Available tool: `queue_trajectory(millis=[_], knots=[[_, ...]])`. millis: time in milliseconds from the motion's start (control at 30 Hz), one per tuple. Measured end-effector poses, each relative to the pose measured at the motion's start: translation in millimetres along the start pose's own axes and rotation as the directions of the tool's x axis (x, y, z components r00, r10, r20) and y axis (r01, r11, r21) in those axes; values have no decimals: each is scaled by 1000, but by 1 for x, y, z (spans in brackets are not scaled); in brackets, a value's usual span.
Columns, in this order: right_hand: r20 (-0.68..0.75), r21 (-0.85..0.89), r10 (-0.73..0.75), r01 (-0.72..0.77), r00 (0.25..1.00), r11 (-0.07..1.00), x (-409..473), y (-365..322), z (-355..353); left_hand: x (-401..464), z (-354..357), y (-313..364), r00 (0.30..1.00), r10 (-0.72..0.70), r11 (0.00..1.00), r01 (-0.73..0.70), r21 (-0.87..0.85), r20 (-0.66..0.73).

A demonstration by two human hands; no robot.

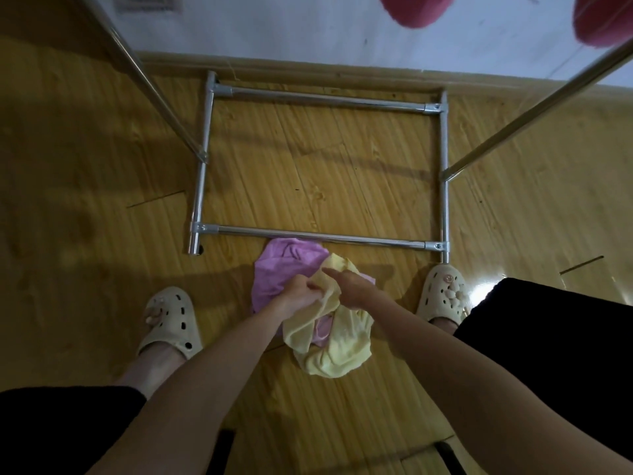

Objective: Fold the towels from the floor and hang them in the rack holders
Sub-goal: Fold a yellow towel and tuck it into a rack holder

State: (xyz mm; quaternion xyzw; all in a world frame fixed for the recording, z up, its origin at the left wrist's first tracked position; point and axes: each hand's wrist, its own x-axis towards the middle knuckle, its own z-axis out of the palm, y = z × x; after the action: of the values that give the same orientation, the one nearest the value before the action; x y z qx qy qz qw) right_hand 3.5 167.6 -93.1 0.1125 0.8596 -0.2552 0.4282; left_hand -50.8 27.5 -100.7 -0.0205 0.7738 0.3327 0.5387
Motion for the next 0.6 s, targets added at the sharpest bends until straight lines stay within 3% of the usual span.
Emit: queue_trajectory(millis=[67, 133, 367, 600], knots=[[-14, -9, -31, 30, 999, 999, -4, 0, -1, -10, -4, 5, 994, 50, 996, -44, -72, 94], [-54, 14, -53, 54, 997, 998, -11, -1, -3, -23, -11, 12, 987, 112, 994, -110, -21, 111], [-354, 71, -170, 208, 920, 976, -73, -15, -21, -93, -60, 39, 921, 382, 922, -375, 97, -74], [-467, 175, -232, 347, 853, 922, -165, -45, -70, -190, -81, 67, 816, 558, 827, -531, 183, -152]])
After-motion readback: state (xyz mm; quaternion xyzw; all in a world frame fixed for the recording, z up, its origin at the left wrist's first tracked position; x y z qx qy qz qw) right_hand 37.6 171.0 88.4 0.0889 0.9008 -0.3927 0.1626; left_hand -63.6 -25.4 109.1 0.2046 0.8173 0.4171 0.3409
